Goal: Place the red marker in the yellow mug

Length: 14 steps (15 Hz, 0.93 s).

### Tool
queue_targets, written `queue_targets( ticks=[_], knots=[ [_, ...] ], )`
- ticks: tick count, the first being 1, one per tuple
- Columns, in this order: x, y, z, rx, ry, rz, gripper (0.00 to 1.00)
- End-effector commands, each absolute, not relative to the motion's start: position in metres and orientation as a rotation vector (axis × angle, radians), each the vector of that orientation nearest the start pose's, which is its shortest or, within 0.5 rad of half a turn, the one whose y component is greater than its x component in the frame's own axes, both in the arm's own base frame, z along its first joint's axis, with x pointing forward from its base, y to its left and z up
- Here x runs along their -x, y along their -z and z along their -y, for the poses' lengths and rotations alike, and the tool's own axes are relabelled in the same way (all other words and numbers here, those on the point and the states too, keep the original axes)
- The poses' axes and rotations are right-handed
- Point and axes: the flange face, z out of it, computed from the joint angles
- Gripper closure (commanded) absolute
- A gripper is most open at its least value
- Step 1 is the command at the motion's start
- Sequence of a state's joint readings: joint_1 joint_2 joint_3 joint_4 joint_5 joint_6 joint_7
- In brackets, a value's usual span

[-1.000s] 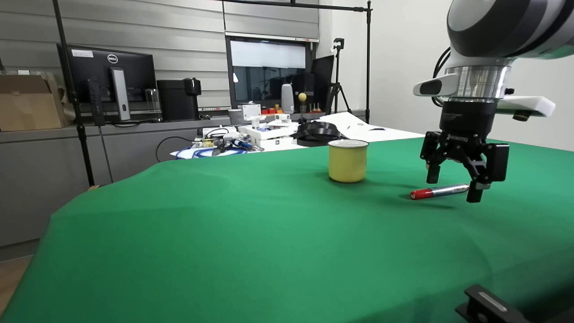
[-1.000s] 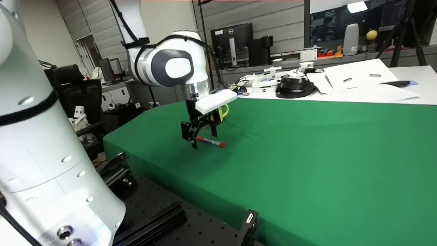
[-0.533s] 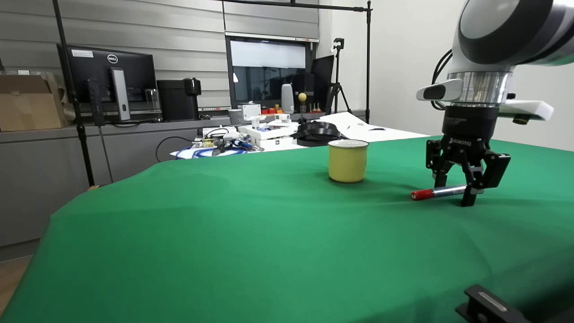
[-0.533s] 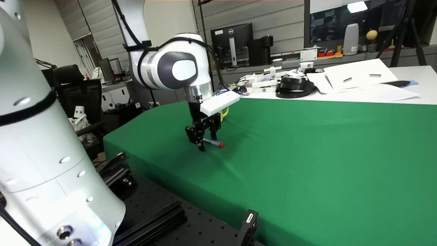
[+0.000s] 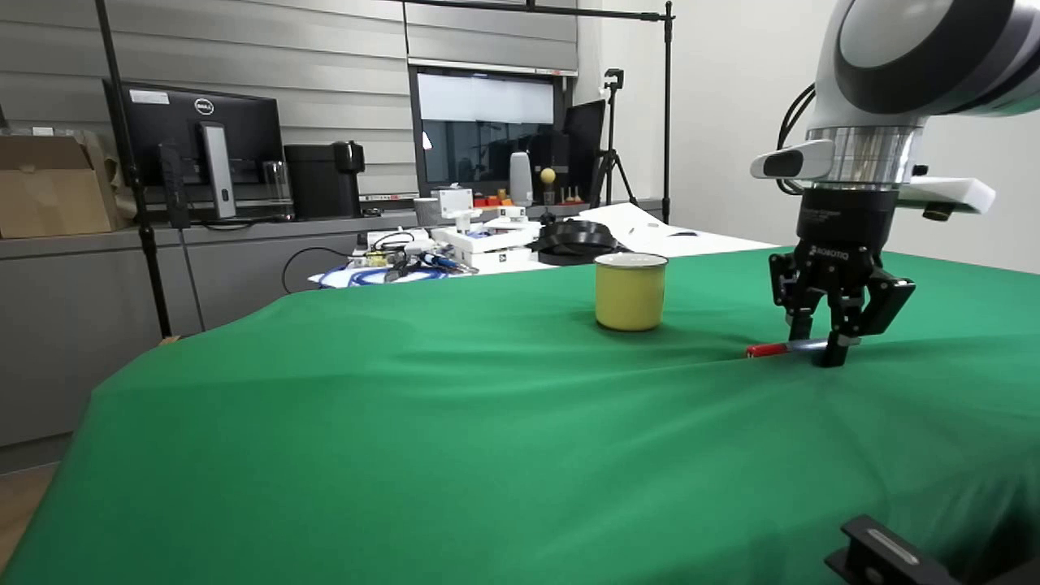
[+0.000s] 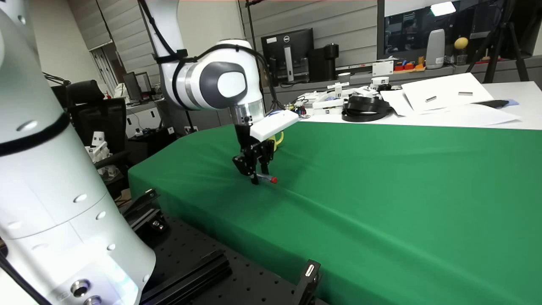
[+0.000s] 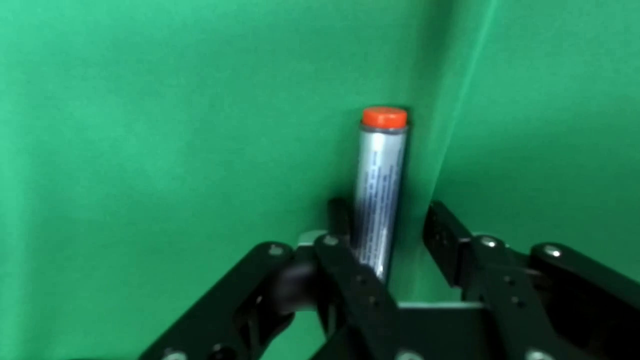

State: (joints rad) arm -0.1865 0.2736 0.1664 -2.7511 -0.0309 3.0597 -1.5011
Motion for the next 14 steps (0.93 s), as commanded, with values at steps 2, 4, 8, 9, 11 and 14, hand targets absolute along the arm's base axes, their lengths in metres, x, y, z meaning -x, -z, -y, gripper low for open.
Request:
queue_targets(
  ticks=[2, 4, 8, 9, 11, 14],
  knots=[
    [-0.3872, -0.1391, 0.0018, 2.298, 0.061, 2.11, 0.16],
    [-0.388, -0.14, 0.002, 2.296, 0.056, 2.108, 0.03],
    [-0.3921, -0.1437, 0.0016, 2.291, 0.053, 2.112, 0.0],
    [-0.3929, -0.1443, 0.0013, 2.29, 0.052, 2.113, 0.0],
    [-0.3938, -0.1446, 0.001, 2.289, 0.056, 2.114, 0.0],
    [-0.3945, -0.1442, 0.0011, 2.287, 0.055, 2.119, 0.33]
  ],
)
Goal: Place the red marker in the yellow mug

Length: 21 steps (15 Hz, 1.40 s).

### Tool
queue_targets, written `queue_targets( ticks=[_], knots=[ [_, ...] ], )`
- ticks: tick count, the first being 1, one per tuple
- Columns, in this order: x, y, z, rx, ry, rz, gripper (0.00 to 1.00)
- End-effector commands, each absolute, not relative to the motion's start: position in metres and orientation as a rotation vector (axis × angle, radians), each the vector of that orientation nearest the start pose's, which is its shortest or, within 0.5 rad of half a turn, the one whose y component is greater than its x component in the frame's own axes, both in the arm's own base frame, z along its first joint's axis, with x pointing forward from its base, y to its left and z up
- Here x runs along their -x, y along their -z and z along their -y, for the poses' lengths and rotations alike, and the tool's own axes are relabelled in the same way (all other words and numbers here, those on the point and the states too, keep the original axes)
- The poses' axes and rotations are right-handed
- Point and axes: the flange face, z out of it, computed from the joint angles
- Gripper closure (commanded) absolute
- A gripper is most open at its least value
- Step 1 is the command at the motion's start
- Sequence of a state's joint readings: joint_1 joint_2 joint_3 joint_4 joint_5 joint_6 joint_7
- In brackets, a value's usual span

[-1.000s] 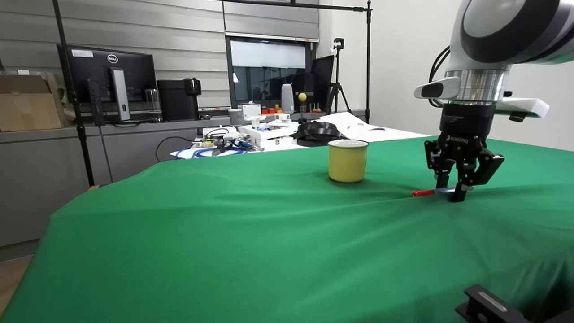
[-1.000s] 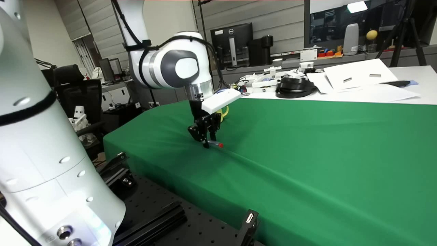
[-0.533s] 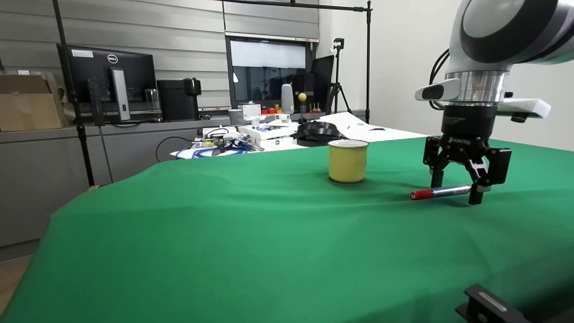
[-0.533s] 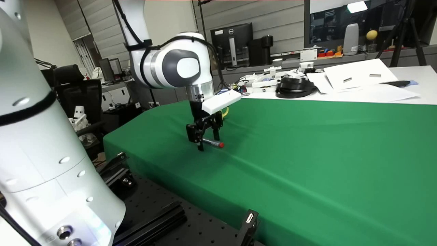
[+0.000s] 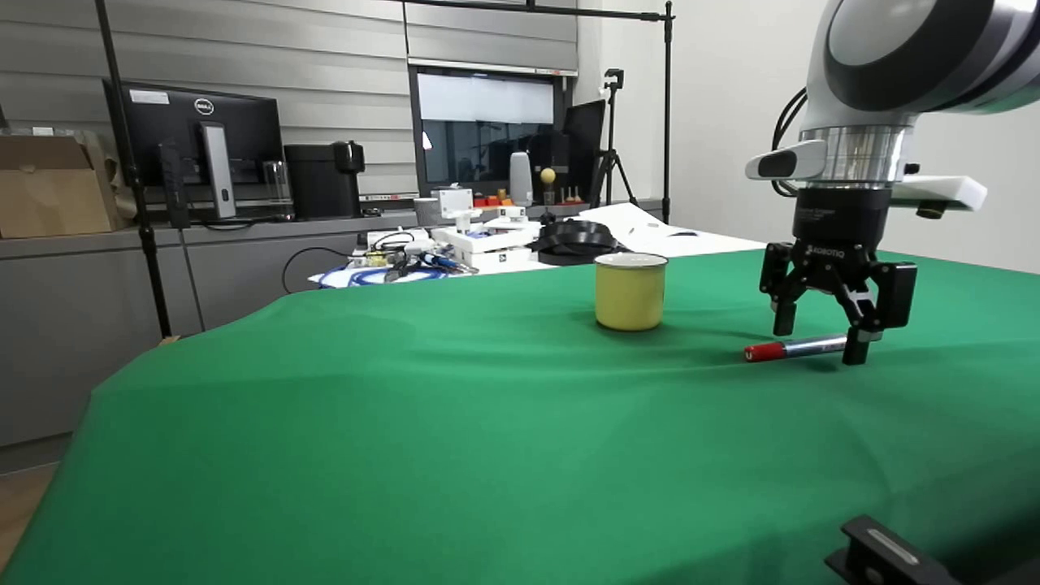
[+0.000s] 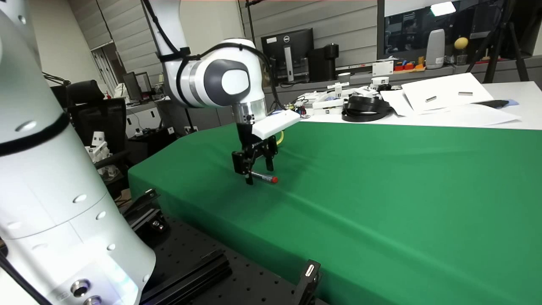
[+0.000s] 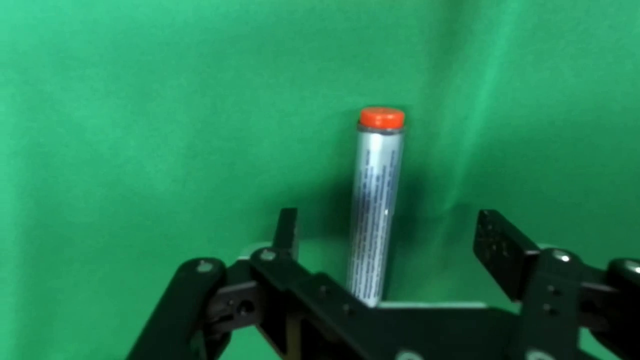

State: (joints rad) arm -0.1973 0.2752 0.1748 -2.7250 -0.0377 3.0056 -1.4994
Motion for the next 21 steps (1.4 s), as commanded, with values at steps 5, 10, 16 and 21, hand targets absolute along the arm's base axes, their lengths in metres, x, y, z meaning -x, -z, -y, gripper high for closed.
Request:
queue_targets(
  ticks=[5, 10, 16, 21],
  knots=[
    [-0.395, -0.146, 0.0, 2.286, 0.056, 2.125, 0.69],
    [-0.397, -0.15, 0.0, 2.292, 0.063, 2.125, 0.99],
    [-0.407, -0.168, -0.003, 2.31, 0.054, 2.094, 0.95],
    [-0.419, -0.202, -0.002, 2.336, 0.044, 2.077, 0.95]
  ],
)
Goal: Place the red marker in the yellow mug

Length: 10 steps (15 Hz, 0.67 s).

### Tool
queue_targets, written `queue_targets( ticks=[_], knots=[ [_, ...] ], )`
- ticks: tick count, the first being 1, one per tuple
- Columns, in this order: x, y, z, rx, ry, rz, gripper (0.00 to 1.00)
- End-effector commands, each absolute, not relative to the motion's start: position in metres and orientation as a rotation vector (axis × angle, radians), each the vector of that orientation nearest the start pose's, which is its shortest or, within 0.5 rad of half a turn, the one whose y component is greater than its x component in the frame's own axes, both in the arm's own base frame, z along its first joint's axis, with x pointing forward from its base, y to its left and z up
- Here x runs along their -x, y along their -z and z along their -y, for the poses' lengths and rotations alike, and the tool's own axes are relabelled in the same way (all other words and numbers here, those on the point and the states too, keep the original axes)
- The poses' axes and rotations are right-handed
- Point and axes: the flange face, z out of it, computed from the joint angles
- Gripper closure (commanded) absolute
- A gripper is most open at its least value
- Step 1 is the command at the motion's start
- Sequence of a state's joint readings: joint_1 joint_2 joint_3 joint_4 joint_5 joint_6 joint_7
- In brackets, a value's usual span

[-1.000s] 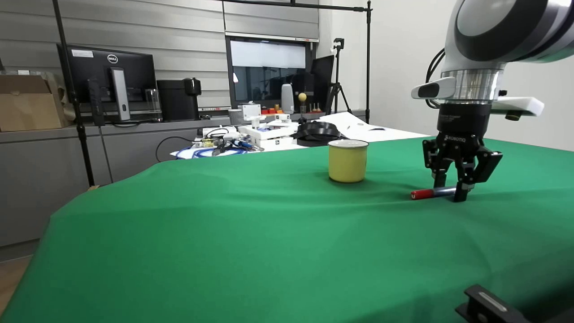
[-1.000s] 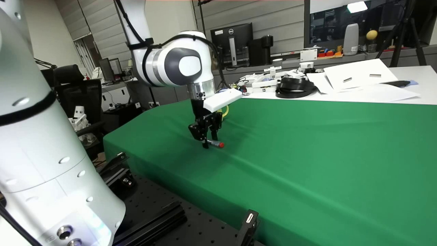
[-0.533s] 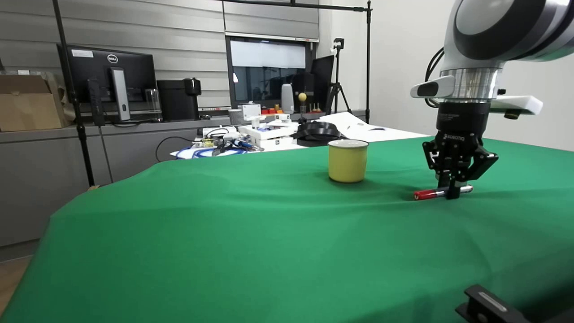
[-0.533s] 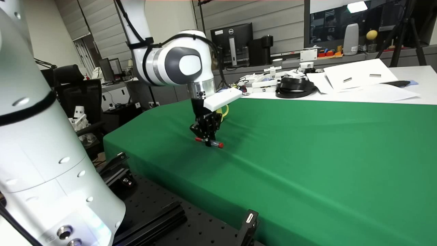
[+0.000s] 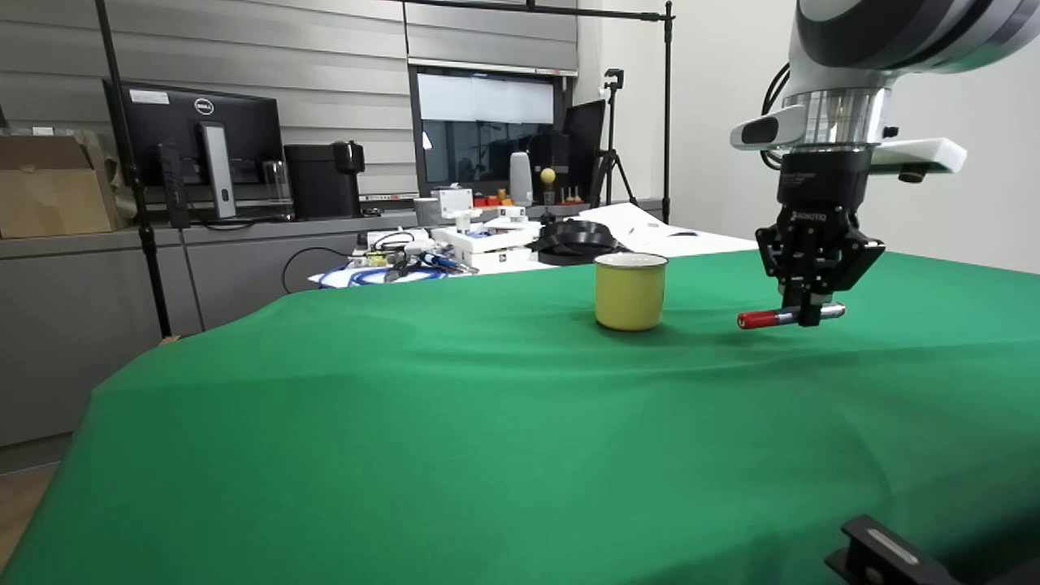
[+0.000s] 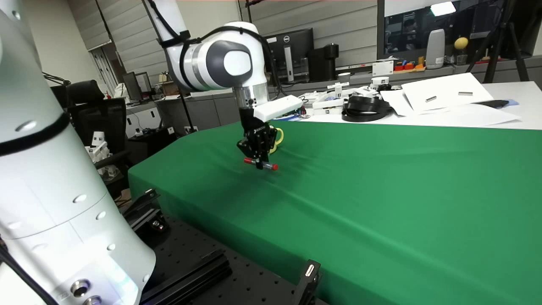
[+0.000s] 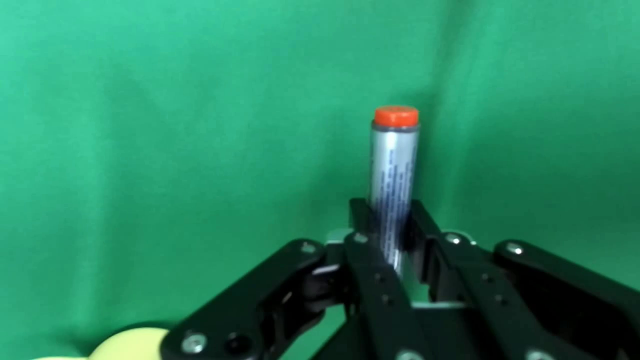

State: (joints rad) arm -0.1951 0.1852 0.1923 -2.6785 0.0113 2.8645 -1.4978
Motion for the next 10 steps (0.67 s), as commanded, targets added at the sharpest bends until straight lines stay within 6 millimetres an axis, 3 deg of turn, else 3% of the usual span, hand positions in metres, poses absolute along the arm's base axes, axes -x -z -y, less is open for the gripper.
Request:
queue_targets(
  ticks=[1, 7, 10],
  knots=[
    [-0.42, -0.209, -0.002, 2.34, 0.035, 2.09, 0.95],
    [-0.432, -0.239, -0.005, 2.301, -0.095, 2.333, 0.95],
    [-0.442, -0.247, -0.02, 2.261, -0.154, 2.515, 0.95]
  ],
)
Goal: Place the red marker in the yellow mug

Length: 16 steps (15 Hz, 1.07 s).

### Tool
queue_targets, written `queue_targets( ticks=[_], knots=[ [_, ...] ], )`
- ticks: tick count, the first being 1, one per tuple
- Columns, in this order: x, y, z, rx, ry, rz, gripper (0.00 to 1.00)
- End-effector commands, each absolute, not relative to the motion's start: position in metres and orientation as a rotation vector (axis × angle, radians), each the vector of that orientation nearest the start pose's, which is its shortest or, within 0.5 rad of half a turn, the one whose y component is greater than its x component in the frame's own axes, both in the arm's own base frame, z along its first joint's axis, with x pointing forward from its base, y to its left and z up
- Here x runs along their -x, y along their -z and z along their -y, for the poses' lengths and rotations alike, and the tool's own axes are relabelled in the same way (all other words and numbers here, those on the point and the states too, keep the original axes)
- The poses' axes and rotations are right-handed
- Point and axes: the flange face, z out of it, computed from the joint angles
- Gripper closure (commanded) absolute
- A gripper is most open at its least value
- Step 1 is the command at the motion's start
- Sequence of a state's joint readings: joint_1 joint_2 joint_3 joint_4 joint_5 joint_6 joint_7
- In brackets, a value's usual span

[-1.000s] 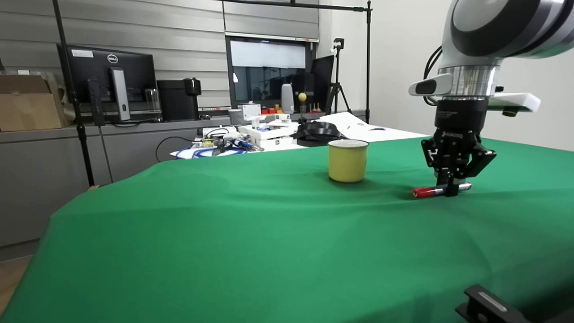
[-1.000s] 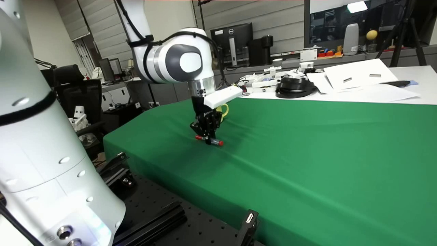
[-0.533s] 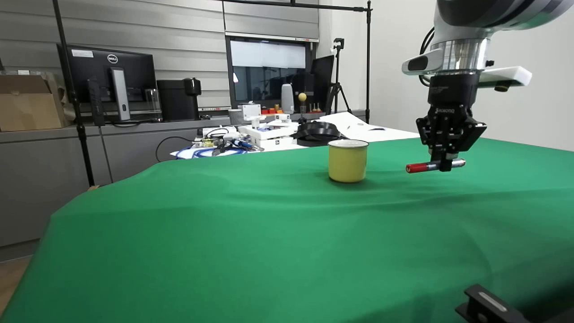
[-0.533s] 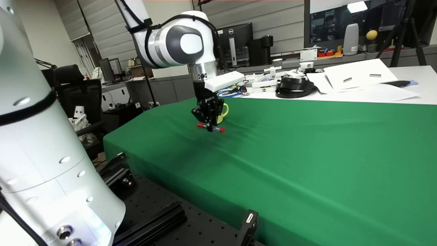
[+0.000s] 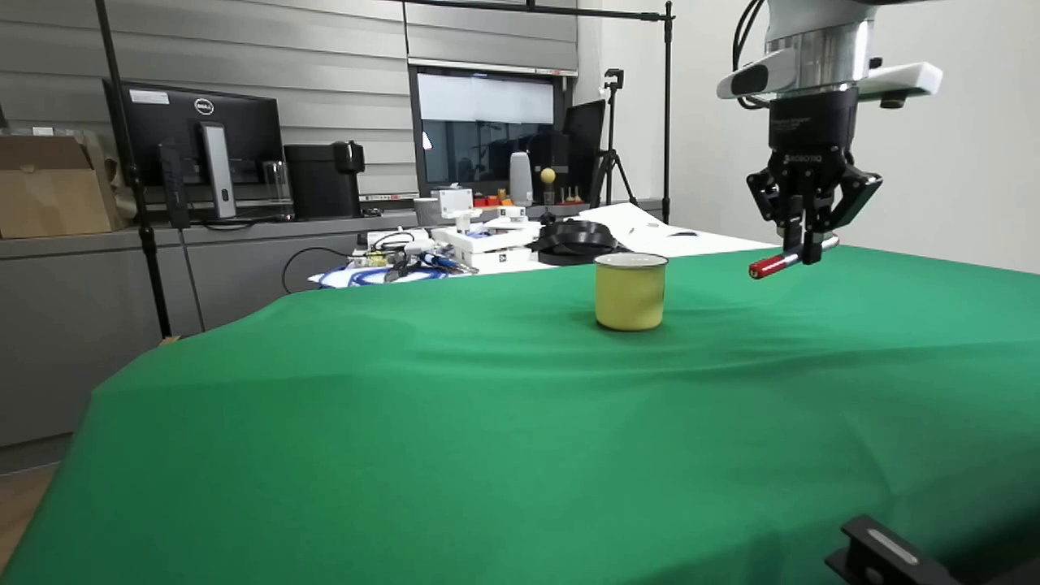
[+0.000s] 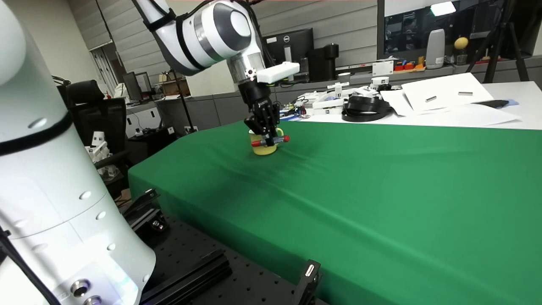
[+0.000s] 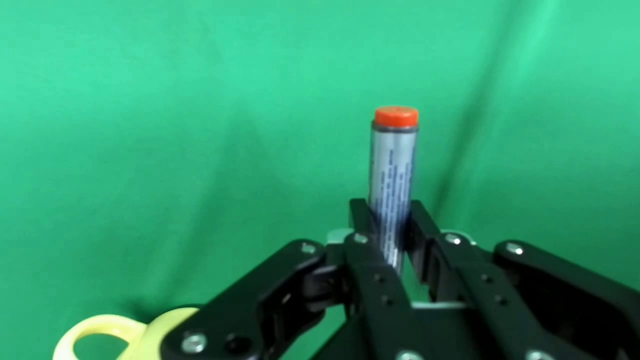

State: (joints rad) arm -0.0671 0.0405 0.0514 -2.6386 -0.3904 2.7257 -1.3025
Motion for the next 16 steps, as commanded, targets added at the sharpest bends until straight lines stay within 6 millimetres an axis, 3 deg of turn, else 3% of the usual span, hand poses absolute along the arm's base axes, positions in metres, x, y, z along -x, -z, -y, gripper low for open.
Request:
queue_targets(
  ticks=[1, 10, 16],
  knots=[
    [-0.446, -0.249, -0.026, -1.894, 0.138, -2.153, 0.95],
    [-0.486, -0.26, -0.073, -1.681, 0.116, -2.152, 0.95],
    [-0.51, -0.248, -0.1, -1.549, 0.099, -2.158, 0.95]
  ],
)
